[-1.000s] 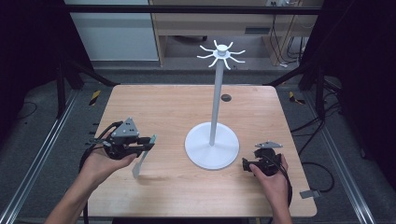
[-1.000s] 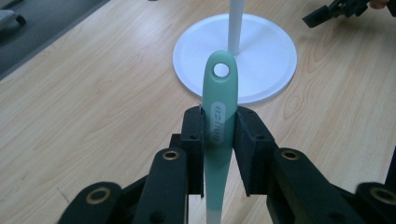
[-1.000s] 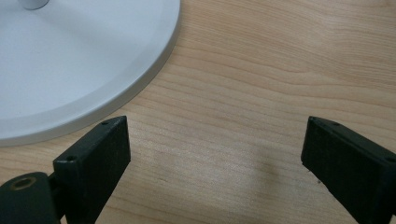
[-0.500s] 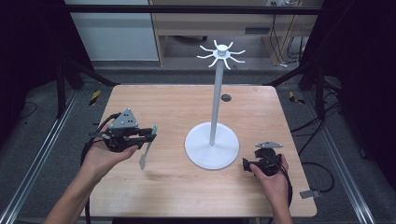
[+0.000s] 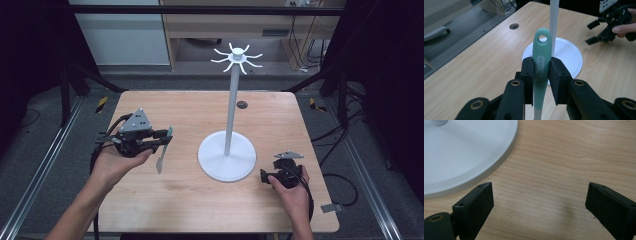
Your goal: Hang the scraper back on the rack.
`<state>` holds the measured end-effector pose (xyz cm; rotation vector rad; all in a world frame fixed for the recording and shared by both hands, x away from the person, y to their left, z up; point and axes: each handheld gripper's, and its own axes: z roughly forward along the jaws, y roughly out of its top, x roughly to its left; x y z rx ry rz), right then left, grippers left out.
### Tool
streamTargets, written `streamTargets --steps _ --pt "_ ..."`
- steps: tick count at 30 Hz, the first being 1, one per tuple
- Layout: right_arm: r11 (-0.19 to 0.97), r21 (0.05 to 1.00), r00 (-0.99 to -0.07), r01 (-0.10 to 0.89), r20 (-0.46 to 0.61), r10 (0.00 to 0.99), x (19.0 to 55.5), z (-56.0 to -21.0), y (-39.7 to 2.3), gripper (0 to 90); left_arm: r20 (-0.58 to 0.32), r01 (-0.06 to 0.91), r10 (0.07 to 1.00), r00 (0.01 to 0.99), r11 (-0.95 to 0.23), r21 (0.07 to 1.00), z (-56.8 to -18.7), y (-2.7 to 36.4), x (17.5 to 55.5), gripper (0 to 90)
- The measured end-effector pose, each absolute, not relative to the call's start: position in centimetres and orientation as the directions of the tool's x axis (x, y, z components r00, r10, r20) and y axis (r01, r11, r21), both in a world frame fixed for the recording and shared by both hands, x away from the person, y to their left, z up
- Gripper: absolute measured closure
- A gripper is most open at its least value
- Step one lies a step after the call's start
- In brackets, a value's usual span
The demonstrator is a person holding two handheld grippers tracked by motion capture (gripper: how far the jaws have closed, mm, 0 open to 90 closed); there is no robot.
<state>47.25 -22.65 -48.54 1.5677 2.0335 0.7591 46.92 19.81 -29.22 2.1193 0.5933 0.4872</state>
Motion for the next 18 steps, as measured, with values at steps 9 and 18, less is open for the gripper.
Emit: streamTargets --steps 9,18 --pt "0.201 0.675 -0.253 0.710 -0.022 0.967 47.3 -48.4 -22.6 8.3 0.127 0.221 0.591 0.796 -0.479 0.849 -26.5 18.4 47.9 74.3" --pt "0.205 0.687 -0.263 0.697 -0.021 0.965 47.3 -48.2 -22.7 8.3 0.148 0.195 0.608 0.780 -0.461 0.866 -23.8 16.5 48.7 74.3"
